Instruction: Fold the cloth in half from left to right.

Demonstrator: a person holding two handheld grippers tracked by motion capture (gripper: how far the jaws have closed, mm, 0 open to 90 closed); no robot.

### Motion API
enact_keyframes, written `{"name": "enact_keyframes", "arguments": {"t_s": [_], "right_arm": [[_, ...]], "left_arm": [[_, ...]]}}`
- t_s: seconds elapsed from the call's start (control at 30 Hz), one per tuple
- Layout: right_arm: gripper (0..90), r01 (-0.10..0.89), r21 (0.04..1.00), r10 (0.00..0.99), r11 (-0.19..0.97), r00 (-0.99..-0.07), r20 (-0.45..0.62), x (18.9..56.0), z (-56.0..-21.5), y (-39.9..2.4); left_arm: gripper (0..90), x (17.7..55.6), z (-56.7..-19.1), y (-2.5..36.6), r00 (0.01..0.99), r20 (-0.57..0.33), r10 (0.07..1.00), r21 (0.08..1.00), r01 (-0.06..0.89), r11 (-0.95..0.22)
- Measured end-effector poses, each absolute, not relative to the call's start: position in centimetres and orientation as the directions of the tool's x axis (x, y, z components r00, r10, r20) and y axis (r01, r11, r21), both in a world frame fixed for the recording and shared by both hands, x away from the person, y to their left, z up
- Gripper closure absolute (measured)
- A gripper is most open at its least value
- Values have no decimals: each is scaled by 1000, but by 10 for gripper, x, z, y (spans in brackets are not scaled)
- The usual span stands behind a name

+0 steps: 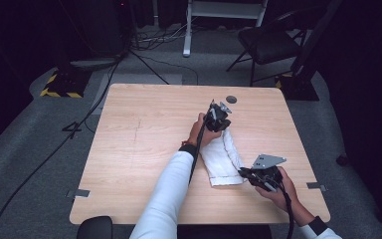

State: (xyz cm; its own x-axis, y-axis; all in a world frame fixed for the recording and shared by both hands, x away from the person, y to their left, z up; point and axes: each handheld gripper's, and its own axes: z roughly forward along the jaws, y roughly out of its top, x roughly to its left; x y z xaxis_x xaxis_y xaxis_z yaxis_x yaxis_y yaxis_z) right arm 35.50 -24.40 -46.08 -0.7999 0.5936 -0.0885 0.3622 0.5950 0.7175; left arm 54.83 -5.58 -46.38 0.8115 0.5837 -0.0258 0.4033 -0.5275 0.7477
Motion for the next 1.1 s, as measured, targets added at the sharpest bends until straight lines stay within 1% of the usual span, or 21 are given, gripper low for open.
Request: {"name": "enact_keyframes", "arguments": {"t_s": [0.1,0.17,0.27,0.4,0.5,0.6,0.73,0.77,0.8,0.83,0.9,0.93,1.03,1.1], "right_arm": [[834,372,711,597,596,-797,-84,354,-463,-246],[833,382,704,599,599,-797,-77,355,-465,-248],[830,391,695,598,603,-799,-70,355,-466,-251],[806,409,676,598,613,-799,-59,354,-472,-254],[791,412,670,597,618,-800,-59,353,-473,-255],[756,424,667,604,613,-795,-50,352,-476,-258],[655,439,662,612,607,-790,-37,349,-477,-262],[612,438,664,611,606,-791,-36,348,-477,-263],[543,435,674,611,597,-791,-30,346,-476,-264],[543,435,674,611,597,-791,-30,346,-476,-264],[482,431,683,617,590,-786,-38,345,-473,-266],[470,428,692,622,581,-782,-39,345,-471,-268],[432,428,716,645,551,-763,-41,347,-464,-273],[424,425,729,660,537,-750,-49,349,-459,-276]], "left_arm": [[868,549,-465,-56,810,-26,585,746,405,-528],[843,549,-466,-55,806,-33,591,749,411,-519],[844,550,-467,-55,804,-26,594,747,410,-523],[807,550,-468,-55,801,-29,598,745,416,-521],[801,549,-467,-54,806,-26,591,746,410,-525],[758,545,-463,-50,810,-21,586,747,402,-529],[647,534,-455,-39,820,-18,572,757,385,-528],[601,530,-453,-35,823,-15,568,757,380,-531],[522,524,-452,-31,825,-6,565,756,373,-538],[522,520,-451,-28,826,6,564,752,368,-547],[396,507,-449,-19,830,24,558,747,356,-562],[359,501,-447,-15,833,28,552,738,355,-574],[285,479,-444,-3,855,38,517,737,325,-592],[262,464,-443,3,869,29,495,741,314,-593]]}}
